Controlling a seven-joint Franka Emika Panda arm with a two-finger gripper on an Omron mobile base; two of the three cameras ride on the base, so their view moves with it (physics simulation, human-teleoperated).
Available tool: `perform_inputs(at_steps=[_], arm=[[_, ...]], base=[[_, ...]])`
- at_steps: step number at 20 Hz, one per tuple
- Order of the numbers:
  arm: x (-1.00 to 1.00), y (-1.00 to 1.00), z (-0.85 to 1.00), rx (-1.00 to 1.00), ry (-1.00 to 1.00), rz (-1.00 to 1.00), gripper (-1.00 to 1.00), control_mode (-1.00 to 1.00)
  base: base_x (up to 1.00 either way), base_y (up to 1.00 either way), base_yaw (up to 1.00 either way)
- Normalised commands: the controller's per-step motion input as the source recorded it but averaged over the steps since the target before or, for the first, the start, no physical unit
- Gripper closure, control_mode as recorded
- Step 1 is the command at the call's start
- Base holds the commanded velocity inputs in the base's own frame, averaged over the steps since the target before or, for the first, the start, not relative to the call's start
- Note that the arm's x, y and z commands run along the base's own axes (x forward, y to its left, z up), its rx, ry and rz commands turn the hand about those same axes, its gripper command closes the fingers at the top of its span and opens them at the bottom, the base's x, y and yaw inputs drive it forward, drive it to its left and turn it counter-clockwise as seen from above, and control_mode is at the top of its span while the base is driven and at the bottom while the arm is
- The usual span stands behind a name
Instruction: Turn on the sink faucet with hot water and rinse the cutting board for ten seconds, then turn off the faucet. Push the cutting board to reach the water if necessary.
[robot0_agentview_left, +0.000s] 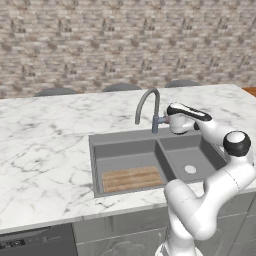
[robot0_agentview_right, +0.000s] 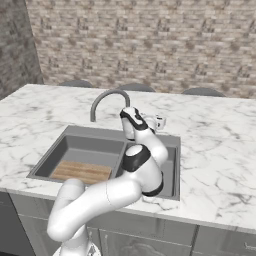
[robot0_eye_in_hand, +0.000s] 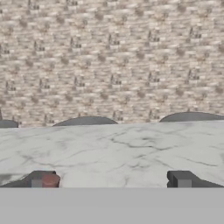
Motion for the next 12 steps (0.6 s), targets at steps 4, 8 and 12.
perform_inputs(at_steps=[4, 8, 12], arm=[[-0.18, -0.55, -0.15, 0.0, 0.0, 0.03, -1.0, -1.0], [-0.19, -0.53, -0.15, 0.0, 0.01, 0.03, -1.0, -1.0], [-0.19, -0.49, -0.16, 0.0, 0.02, 0.02, -1.0, -1.0]], base=[[0.0, 0.0, 0.0], [0.0, 0.0, 0.0], [0.0, 0.0, 0.0]])
